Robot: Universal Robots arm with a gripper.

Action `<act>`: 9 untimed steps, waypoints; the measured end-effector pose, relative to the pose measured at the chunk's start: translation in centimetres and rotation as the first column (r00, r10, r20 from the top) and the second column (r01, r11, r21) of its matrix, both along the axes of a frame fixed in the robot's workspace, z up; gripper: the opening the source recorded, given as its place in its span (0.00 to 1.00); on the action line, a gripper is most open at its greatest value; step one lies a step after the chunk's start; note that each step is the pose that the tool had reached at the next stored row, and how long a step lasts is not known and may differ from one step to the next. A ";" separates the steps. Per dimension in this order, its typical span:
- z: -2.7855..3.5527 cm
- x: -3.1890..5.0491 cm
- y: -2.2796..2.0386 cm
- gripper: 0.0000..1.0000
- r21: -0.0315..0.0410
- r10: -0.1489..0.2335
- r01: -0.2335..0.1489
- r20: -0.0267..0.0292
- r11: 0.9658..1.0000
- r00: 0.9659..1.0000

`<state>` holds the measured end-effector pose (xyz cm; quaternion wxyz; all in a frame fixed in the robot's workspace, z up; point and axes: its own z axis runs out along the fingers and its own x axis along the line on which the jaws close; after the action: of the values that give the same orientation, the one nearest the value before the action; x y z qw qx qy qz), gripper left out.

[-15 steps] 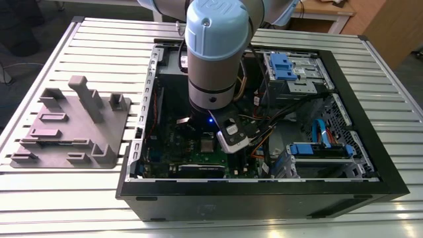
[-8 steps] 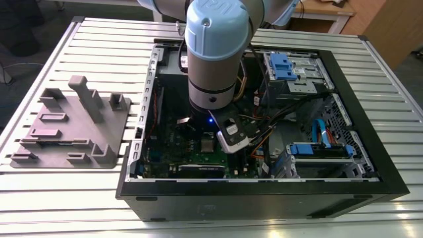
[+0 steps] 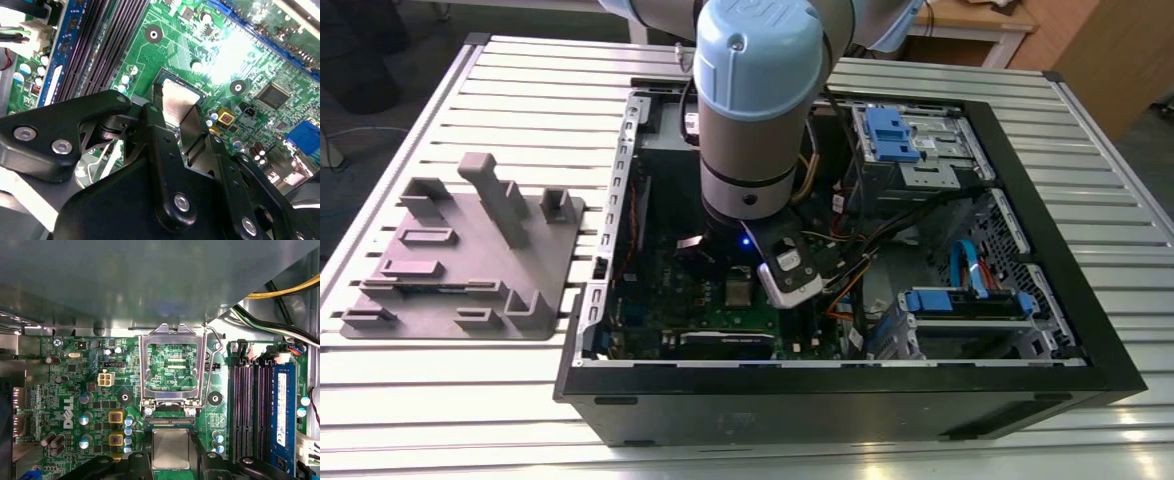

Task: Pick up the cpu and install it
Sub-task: 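Place the cpu into insertion slot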

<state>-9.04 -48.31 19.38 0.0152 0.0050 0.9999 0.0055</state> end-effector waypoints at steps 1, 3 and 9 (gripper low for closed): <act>0.01 0.00 0.00 0.39 0.001 0.000 0.000 0.000 1.000 1.000; 0.01 0.00 -0.02 0.39 0.019 0.000 0.000 0.000 1.000 1.000; 0.01 0.00 -0.21 0.39 0.032 0.000 0.000 0.000 0.999 1.000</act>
<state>-9.04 -48.52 19.39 0.0151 0.0053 0.9996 0.0216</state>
